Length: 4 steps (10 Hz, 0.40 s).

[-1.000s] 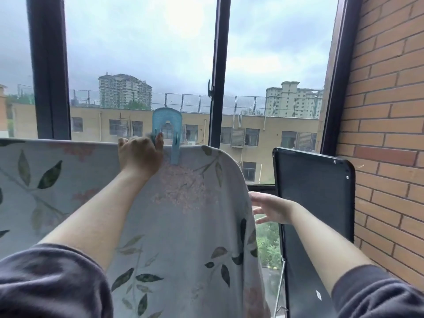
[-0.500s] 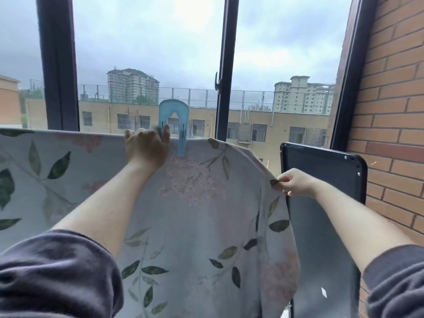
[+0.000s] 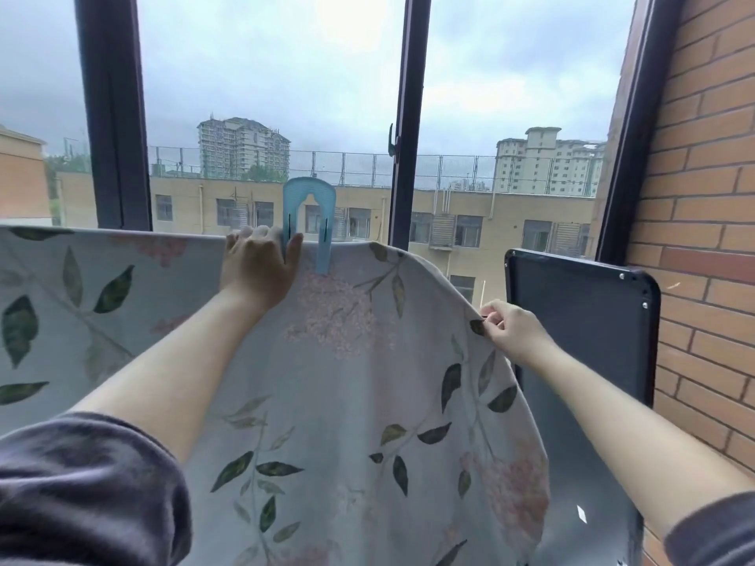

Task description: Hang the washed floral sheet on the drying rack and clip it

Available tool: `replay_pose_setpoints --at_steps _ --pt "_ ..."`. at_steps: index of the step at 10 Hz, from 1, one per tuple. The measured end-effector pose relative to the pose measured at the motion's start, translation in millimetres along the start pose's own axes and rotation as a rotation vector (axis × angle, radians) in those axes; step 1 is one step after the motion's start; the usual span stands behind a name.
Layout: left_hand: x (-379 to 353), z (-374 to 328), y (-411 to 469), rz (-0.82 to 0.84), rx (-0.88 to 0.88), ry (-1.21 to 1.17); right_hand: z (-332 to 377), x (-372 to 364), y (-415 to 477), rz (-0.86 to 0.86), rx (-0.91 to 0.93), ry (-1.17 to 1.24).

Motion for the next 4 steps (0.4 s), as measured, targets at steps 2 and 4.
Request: replay_pose_setpoints --at_steps 2,4 --pt "-1.7 8.7 -32.6 0.022 -0.010 0.017 67.2 -23.0 -37.5 -0.153 0.159 0.145" --pt "-17.9 37.7 -112.3 0.289 -0.018 -0.011 122.7 -97.9 -88.3 -0.070 0.238 -0.045"
Point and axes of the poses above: each hand's wrist, its own y-axis towards the middle knuckle, its own x-axis out of the back of the hand, z = x × y, the point moved 9 cm from there along y, towards the middle knuckle, and after that the axes turned 1 degree about -y, right-handed, at the moved point
